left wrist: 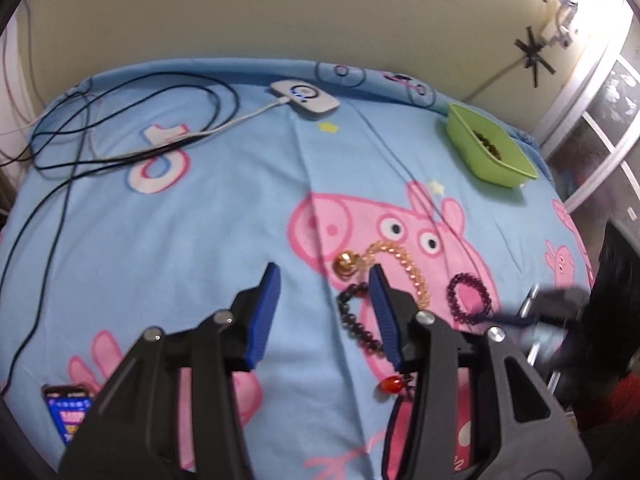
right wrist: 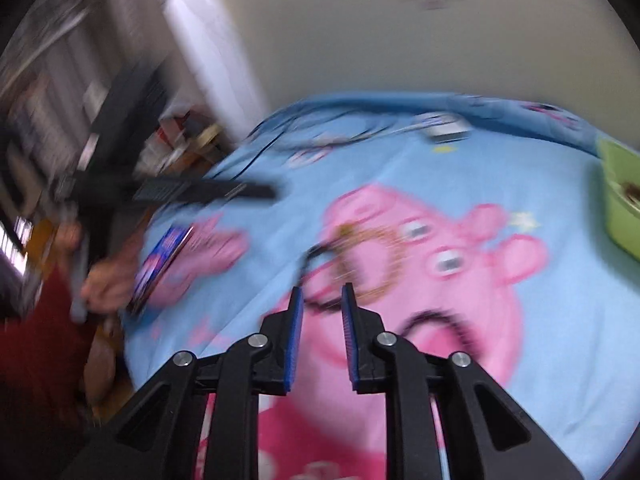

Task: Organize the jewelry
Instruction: 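Grasp the red bead with the right gripper while the left grasps the amber bead charm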

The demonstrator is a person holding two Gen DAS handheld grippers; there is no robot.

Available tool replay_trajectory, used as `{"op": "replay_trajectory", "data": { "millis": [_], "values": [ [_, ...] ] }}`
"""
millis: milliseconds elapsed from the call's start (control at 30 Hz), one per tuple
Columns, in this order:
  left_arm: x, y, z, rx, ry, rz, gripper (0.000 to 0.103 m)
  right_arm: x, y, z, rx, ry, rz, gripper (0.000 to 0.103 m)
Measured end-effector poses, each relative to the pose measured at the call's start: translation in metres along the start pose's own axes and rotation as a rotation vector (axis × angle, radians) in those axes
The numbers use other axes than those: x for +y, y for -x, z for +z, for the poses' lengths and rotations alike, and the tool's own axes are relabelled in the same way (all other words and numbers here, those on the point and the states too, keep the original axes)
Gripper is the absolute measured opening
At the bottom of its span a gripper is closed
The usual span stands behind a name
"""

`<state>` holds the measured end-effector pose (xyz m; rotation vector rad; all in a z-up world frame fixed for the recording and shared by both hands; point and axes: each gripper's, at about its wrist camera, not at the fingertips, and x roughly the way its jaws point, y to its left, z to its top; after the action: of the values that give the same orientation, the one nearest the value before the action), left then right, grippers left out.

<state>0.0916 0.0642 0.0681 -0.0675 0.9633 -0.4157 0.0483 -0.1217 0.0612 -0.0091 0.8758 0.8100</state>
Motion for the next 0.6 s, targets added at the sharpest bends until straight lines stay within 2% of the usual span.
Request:
{"op": "replay_trajectory", "data": {
  "millis": [67,133,267,433,600],
  "values": [
    [-0.004,-0.003,-0.001,-0.005,-0.025,0.006,0.044,0.02,-0.011,-0.006,0.039,0.055,0.011,0.0],
    [-0.009,-0.007,0.0,-0.008,-0.048,0.017,0.044,0.035,-0.027,-0.009,0.069,0.111,-0.023,0.0],
    [-0.012,-0.016,-0.001,-0.011,-0.089,0.045,0.044,0.036,-0.051,-0.011,0.133,0.117,-0.049,0.0],
    [-0.019,-0.029,-0.002,-0.014,-0.159,0.087,0.044,0.029,-0.041,-0.025,0.117,0.106,-0.058,0.0],
    [-0.03,-0.045,-0.002,-0.04,-0.266,0.128,0.042,0.013,-0.028,-0.043,0.071,-0.002,0.011,0.0]
  ]
}}
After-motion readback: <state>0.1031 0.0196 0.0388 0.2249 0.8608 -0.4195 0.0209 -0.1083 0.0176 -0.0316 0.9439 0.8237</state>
